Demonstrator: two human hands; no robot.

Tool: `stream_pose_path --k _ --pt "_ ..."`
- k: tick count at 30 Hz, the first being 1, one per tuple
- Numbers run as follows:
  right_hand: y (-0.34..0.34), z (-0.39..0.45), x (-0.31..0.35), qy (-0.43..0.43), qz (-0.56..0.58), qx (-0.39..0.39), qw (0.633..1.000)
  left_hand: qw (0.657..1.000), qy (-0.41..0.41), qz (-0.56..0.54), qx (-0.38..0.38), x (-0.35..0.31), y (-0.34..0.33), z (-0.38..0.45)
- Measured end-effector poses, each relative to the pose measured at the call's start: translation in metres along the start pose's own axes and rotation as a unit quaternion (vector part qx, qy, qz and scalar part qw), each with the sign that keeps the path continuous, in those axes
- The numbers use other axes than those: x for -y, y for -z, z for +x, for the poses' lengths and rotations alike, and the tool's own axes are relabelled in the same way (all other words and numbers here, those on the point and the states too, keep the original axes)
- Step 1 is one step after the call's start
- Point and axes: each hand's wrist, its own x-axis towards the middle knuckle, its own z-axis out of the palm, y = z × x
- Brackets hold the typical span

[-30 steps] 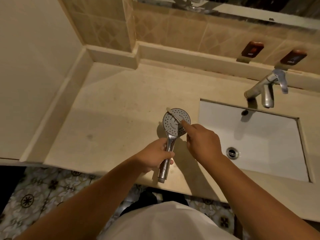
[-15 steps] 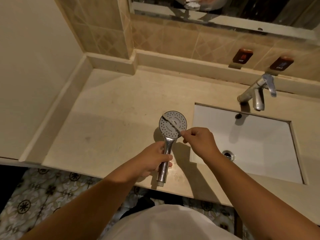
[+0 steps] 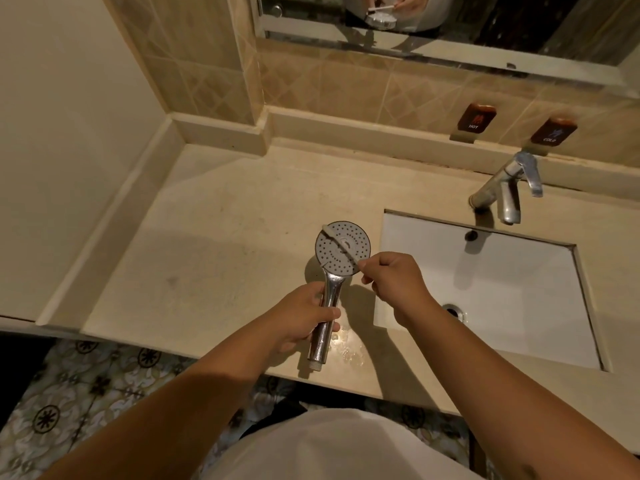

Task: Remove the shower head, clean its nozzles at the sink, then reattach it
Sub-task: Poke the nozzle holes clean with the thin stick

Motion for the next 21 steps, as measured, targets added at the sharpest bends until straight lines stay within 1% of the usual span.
stream_pose_path --k 2,5,10,13,14,18,19,21 --pt "0.0 0.0 0.001 -0.002 0.004 0.001 1.0 1.0 0.001 0.002 0.0 -0.001 -0.001 -0.001" --pt "-0.005 -0.005 -0.002 0.004 -0.038 0.037 0.999 1.0 0.005 -0.002 -0.006 0.0 -0.002 -0.001" --pt "0.006 0.001 0.001 0.014 -0.025 -0.008 1.0 1.0 0.008 -0.001 0.007 0.001 -0.002 -0.004" --pt "0.002 -0.005 -0.003 0.017 -0.071 0.035 0.997 1.0 0.01 0.001 0.001 0.002 -0.002 -0.004" --pt "0.002 -0.006 -0.004 0.017 -0.081 0.039 0.996 1.0 0.009 -0.003 0.0 0.002 -0.002 -0.005" --pt "0.009 0.002 0.001 0.016 -0.054 -0.024 0.998 1.0 0.013 -0.007 0.004 0.0 -0.001 -0.006" --pt "0.008 0.002 0.002 0.015 -0.052 -0.029 0.998 1.0 0.016 -0.005 0.005 0.0 -0.001 -0.006" --pt "0.004 0.0 0.0 0.018 -0.064 -0.013 0.998 1.0 0.02 -0.007 -0.002 0.0 -0.001 -0.006"
